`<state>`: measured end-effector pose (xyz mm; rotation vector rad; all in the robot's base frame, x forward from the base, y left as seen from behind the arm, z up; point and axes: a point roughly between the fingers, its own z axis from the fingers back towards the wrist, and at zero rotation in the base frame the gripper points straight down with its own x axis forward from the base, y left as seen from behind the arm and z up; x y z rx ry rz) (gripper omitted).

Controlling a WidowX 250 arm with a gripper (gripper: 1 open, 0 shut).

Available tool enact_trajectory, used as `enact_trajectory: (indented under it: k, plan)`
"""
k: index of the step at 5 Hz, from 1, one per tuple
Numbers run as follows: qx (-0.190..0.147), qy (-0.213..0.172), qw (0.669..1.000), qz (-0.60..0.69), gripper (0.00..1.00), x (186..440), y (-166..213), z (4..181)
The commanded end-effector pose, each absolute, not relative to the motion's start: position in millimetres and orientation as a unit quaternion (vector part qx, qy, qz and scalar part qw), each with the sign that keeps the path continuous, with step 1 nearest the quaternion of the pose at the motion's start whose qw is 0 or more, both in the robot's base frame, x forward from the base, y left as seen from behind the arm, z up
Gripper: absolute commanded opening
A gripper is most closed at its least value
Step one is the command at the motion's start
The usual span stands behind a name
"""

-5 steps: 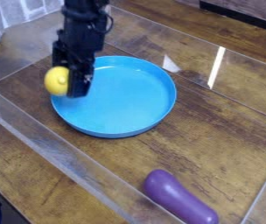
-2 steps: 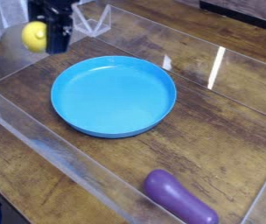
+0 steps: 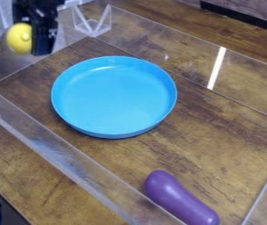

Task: Remove the lemon from the blue tray and put it on the table

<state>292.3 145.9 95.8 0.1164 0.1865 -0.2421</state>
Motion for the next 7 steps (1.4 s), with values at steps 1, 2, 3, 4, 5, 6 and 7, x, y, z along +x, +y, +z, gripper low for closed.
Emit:
enact_trajectory:
  k: [1,2,3,4,5,6,7]
  plan:
    - [0.077,0.072,0.989,-0.101,0.0,299,169,104.0]
    - [0.078,0.082,0.989,-0.096,0.0,300,176,94.0]
    - [0.077,0.091,0.989,-0.09,0.0,300,185,82.5]
    - [0.076,0.1,0.989,-0.082,0.0,301,194,71.6]
    - [0.078,0.108,0.988,-0.076,1.0,302,199,62.5]
    - [0.072,0.101,0.99,-0.071,1.0,302,196,69.5]
    - [0.071,0.099,0.99,-0.065,1.0,302,196,72.5]
